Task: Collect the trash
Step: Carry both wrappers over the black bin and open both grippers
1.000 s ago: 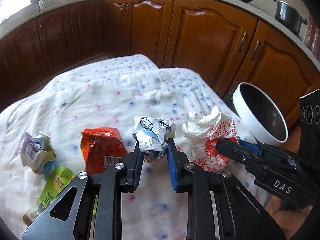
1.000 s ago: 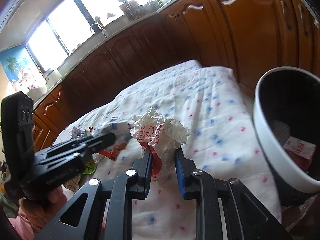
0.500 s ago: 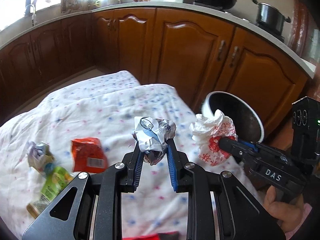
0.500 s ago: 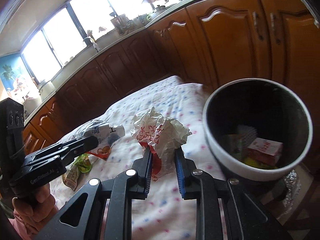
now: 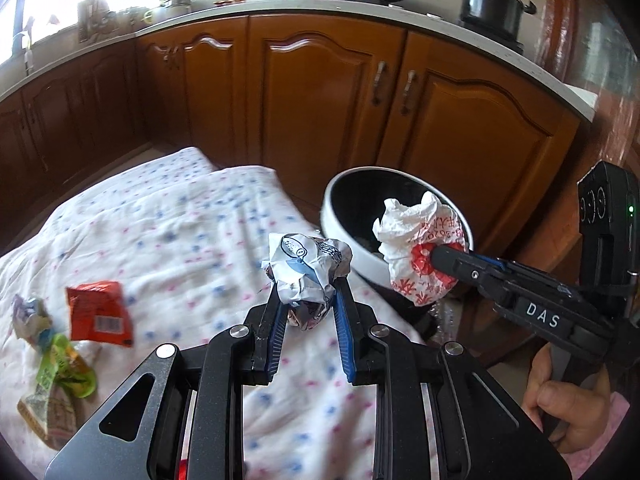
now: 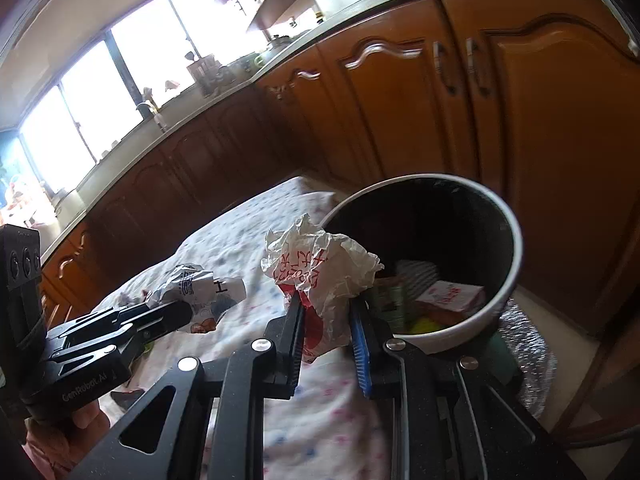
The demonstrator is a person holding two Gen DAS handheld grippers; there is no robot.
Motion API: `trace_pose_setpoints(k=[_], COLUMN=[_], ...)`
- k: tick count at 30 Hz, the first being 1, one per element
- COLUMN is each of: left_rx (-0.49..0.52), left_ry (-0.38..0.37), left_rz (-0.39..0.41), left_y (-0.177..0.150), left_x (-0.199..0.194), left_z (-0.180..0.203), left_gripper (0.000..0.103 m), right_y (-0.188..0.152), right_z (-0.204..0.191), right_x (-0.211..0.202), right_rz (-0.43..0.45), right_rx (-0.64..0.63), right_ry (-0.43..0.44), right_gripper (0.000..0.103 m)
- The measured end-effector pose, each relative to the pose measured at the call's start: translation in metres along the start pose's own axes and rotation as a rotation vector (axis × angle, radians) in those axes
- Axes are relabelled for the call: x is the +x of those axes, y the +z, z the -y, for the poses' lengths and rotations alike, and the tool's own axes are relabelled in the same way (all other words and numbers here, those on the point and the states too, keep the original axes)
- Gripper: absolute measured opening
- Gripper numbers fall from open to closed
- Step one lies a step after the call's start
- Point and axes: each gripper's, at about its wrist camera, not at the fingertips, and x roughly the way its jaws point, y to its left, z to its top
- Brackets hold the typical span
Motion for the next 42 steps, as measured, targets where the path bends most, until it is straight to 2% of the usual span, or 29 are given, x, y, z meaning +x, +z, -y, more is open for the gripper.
trace_pose_setpoints(k=[14, 24, 29, 33, 37, 39, 40, 42], left_rx=[0.035, 0.074, 0.078, 0.08, 0.079, 0.07, 0.061, 0.05], left_ry=[-0.05, -0.043, -0.042, -0.044, -0.04, -0.039, -0.043, -0.047], left_rz=[-0.038, -0.046, -0.076, -0.112, -0.145, -0.164, -0.164, -0.167], left_y=[0.032, 0.053, 0.058, 0.061, 0.061, 0.06, 0.059, 0.058], left_x=[0.041, 0.06, 0.076, 0.09, 0.1, 0.104, 0.104, 0.103], left_z=[0.044, 0.061, 0.066, 0.069, 0.071, 0.07, 0.068, 0.068], left_gripper=[0.022, 0.022, 0.023, 0.025, 0.032, 0.041, 0.042, 0.045], right_y=[0.018, 0.026, 0.03, 0.038, 0.043, 0.045, 0.045, 0.045], right_z=[0.038, 0.054, 0.06, 0.067, 0.072, 0.073, 0.074, 0.074], right_x=[-0.002, 0.003, 0.012, 0.02, 0.025, 0.025, 0.025, 0.024], right_rz=[0.005, -0.019, -0.044, -0.061, -0.077, -0.078, -0.077, -0.074], right_rx=[0.024, 0.018, 0.013, 0.014, 0.019, 0.024, 0.025, 0.027], right_ry=[-0.094, -0.124, -0.14, -0.141, -0.145, -0.142, -0.142, -0.141], right_gripper=[0.022, 0.023, 0.024, 0.027, 0.033, 0.041, 0.048, 0.049])
